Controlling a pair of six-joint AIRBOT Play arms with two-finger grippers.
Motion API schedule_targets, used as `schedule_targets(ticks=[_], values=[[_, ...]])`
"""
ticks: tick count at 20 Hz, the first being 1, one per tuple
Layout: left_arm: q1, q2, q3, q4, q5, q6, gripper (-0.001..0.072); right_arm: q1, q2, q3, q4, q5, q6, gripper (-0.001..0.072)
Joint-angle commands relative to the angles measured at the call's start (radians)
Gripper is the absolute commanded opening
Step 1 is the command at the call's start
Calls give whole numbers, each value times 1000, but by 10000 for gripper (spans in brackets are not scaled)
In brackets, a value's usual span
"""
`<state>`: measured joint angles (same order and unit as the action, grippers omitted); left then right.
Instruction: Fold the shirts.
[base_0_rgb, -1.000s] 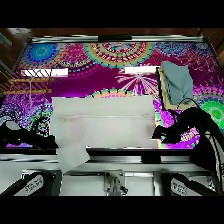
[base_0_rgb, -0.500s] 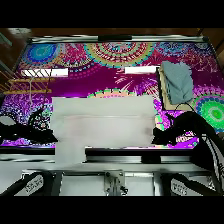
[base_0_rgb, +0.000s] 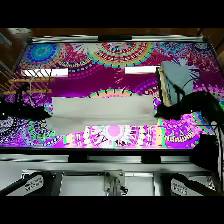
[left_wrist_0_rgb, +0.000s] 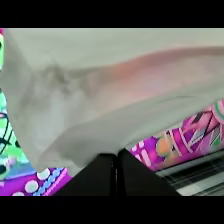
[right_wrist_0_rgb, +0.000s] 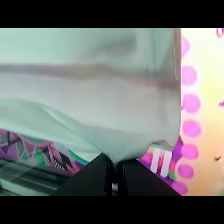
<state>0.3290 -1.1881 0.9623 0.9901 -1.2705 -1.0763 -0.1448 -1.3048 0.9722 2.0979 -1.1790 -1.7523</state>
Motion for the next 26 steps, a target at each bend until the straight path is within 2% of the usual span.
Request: schedule_targets(ticks=[1, 4, 8, 12, 13, 14, 15, 17, 21, 24, 26], values=[[-9, -143, 165, -70, 33, -36, 32, -1, -73, 136, 4, 62, 24, 81], [-31, -283, 288, -172, 32, -40, 31, -1, -171, 215, 19, 74, 41, 82], [-66, -418, 388, -172, 55, -65, 31, 37, -262, 277, 14, 122, 69, 83], [-64, -465, 393, -171, 92, -107, 47, 55, -332, 287, -35, 103, 104, 108], [-63, -470, 393, -170, 88, -107, 177, 55, -338, 287, -53, 89, 104, 267], [-63, -470, 393, -169, 83, -107, 428, 52, -335, 287, -58, 80, 101, 585], [-63, -468, 396, -169, 71, -107, 575, 47, -330, 288, -62, 68, 97, 594], [-61, -467, 414, -168, 23, -107, 573, 36, -304, 288, -89, 61, 94, 593], [-61, -467, 449, -169, -61, -106, 571, 3, -316, 288, -103, 64, 154, 593], [-69, -460, 451, -169, -102, -103, 570, 14, -377, 288, 10, 76, 128, 593], [-86, -449, 451, -169, -121, -87, 569, 41, -406, 288, 24, 111, 123, 594]])
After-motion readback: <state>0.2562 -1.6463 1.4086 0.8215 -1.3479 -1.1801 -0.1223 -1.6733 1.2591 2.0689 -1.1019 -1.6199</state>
